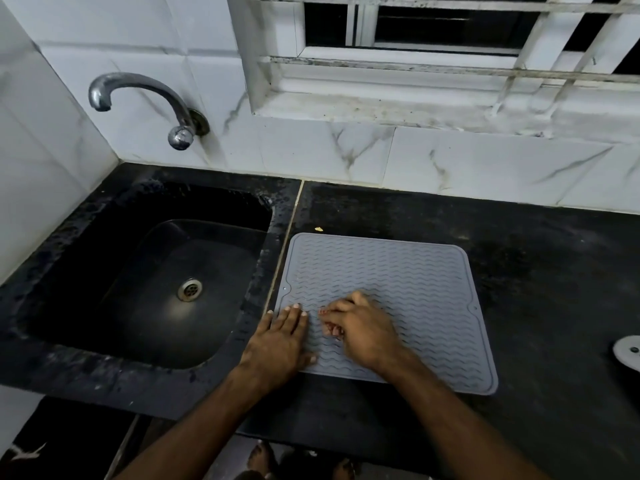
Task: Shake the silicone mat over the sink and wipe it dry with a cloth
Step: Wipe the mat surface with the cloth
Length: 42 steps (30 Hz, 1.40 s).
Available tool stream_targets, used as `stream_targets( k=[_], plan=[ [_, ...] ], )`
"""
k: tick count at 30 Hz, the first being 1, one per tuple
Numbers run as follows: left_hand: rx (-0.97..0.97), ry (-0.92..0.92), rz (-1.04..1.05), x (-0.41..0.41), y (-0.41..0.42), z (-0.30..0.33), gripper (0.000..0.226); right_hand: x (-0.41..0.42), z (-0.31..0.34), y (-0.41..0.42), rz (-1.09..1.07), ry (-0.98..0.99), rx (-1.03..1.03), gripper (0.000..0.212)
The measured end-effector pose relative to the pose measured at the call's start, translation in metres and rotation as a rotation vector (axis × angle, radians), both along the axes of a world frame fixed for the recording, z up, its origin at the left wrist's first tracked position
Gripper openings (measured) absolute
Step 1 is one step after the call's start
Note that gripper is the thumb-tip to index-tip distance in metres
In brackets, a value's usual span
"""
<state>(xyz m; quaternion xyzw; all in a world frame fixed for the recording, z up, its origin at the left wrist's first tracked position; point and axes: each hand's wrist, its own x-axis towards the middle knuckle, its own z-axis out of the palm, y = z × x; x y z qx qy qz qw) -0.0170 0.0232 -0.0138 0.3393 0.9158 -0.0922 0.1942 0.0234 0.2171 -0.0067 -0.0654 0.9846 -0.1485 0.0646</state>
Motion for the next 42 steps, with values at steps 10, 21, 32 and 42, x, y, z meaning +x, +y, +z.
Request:
stream_targets(
  k=[10, 21, 32, 42],
  plan=[
    [0.068, 0.011, -0.002, -0.001, -0.014, -0.015, 0.081, -0.01, 0.021, 0.007, -0.05, -0.068, 0.036, 0.03],
    [-0.01, -0.047, 0.006, -0.006, -0.009, -0.003, 0.09, 0.001, 0.013, 0.009, -0.105, -0.172, 0.111, 0.039],
    [-0.043, -0.103, 0.034, -0.012, -0.011, 0.0, 0.091, -0.001, 0.005, -0.021, -0.119, -0.077, 0.125, 0.041],
    [-0.115, -0.057, 0.032, -0.013, -0.004, 0.001, 0.093, -0.022, 0.025, -0.029, -0.068, -0.111, 0.044, 0.037]
  ],
)
